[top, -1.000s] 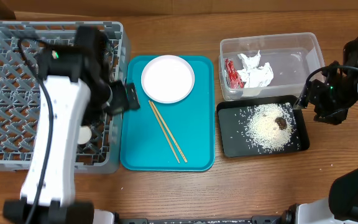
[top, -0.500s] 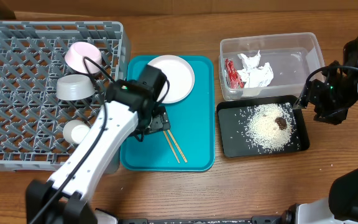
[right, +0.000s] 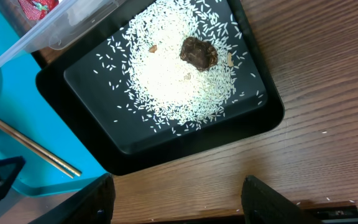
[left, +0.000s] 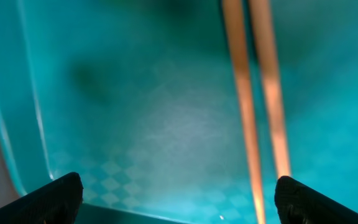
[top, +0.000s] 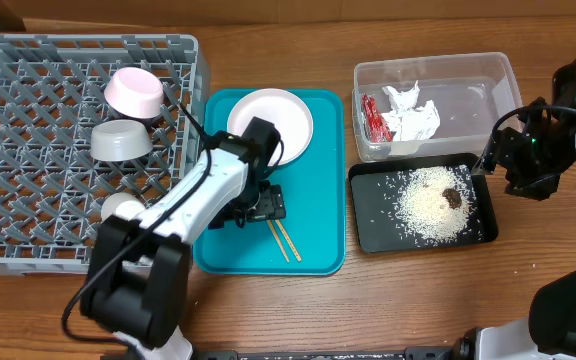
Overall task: Sort waste into correct bins and load items into the dishwasher
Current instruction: 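Move the left gripper to the chopsticks and grasp one chopstick, then place the chopstick into the dish rack with the left gripper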
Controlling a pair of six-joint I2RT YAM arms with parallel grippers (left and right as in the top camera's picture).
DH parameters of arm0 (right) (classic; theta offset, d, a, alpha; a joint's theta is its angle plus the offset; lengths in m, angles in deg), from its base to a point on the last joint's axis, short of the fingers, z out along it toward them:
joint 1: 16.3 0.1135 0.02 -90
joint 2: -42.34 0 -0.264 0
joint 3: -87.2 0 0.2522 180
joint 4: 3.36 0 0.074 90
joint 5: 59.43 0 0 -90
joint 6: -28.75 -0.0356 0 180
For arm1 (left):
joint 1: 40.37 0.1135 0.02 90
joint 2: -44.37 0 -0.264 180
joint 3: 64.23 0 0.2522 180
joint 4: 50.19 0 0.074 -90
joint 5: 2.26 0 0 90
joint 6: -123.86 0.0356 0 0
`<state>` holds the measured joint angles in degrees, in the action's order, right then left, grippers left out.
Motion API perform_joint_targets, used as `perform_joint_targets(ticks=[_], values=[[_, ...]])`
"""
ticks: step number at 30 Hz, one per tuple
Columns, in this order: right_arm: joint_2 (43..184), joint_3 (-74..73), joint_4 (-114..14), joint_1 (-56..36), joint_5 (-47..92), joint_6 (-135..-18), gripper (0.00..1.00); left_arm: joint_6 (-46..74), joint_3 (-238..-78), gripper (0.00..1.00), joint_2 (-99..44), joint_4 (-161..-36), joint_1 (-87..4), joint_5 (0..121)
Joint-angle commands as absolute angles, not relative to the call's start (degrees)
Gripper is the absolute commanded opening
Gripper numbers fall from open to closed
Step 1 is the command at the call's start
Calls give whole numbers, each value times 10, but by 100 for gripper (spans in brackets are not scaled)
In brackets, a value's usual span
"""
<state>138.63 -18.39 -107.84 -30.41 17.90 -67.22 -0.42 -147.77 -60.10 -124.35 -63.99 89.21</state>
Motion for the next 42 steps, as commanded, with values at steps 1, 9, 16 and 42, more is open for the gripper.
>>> perform_joint_targets(ticks=[1,9,16,42], values=[[1374,-188,-1077,-303,179,-672,67,9,-1473,100,-637,-1235,-641,883],[1374,-188,-1076,-303,179,-672,67,26,-1473,100,-673,-1215,-641,878],[1374,-188,-1077,-303,179,-672,67,26,-1470,63,-677,-1226,-641,879],[1374,-188,-1079,-303,179,-672,66,26,-1493,4,-667,-1245,-623,881]])
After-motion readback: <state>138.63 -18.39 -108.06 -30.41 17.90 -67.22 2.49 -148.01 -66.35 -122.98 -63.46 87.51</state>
